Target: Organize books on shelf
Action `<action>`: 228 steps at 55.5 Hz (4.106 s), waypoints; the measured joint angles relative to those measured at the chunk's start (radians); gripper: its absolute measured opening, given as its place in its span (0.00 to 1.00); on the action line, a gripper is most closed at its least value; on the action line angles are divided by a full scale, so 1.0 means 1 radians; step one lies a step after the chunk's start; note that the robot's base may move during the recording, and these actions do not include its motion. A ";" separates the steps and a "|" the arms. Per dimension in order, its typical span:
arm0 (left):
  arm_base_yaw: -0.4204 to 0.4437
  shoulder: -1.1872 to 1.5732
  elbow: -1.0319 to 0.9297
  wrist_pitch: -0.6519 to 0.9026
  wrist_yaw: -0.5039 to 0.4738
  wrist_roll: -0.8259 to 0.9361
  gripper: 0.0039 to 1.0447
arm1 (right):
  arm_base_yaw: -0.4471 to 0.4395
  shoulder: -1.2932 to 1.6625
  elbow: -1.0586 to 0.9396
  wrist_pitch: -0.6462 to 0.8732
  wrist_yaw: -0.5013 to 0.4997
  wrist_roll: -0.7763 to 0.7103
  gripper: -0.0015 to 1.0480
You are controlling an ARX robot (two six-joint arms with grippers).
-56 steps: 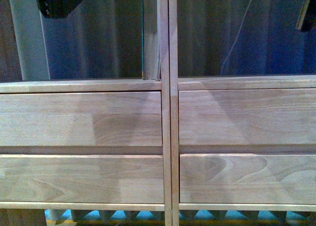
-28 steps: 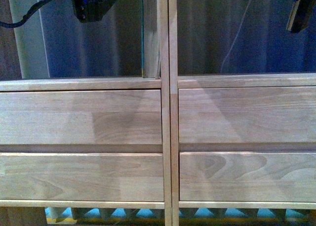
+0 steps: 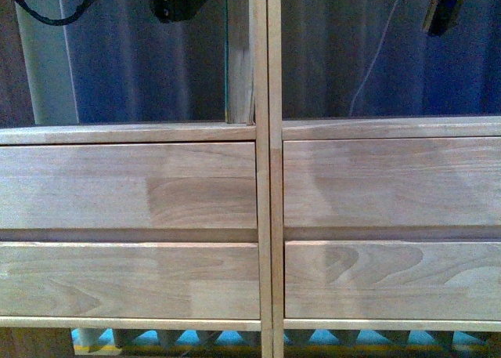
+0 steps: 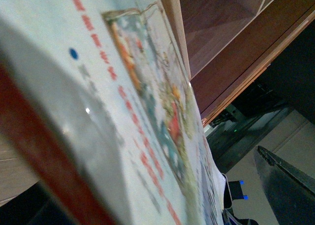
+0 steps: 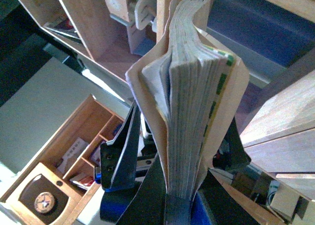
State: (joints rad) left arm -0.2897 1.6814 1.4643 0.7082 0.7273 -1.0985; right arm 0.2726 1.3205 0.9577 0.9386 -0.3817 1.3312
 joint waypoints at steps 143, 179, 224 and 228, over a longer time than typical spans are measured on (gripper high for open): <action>0.152 0.584 0.815 -0.492 -0.484 1.361 0.06 | -0.368 -0.288 -0.051 -0.277 -0.122 -1.221 0.93; 0.148 0.810 1.151 -0.653 -0.492 1.358 0.06 | -0.294 -0.327 -0.099 -0.254 -0.058 -1.333 0.93; 0.129 0.940 1.412 -0.760 -0.470 1.337 0.06 | -0.275 -0.620 -0.469 -0.733 0.378 -1.339 0.24; 0.129 0.941 1.412 -0.761 -0.470 1.337 0.06 | -0.275 -0.653 -0.526 -0.710 0.380 -1.338 0.14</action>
State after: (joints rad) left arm -0.1612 2.6221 2.8761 -0.0528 0.2577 0.2386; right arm -0.0025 0.6674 0.4316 0.2283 -0.0017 -0.0071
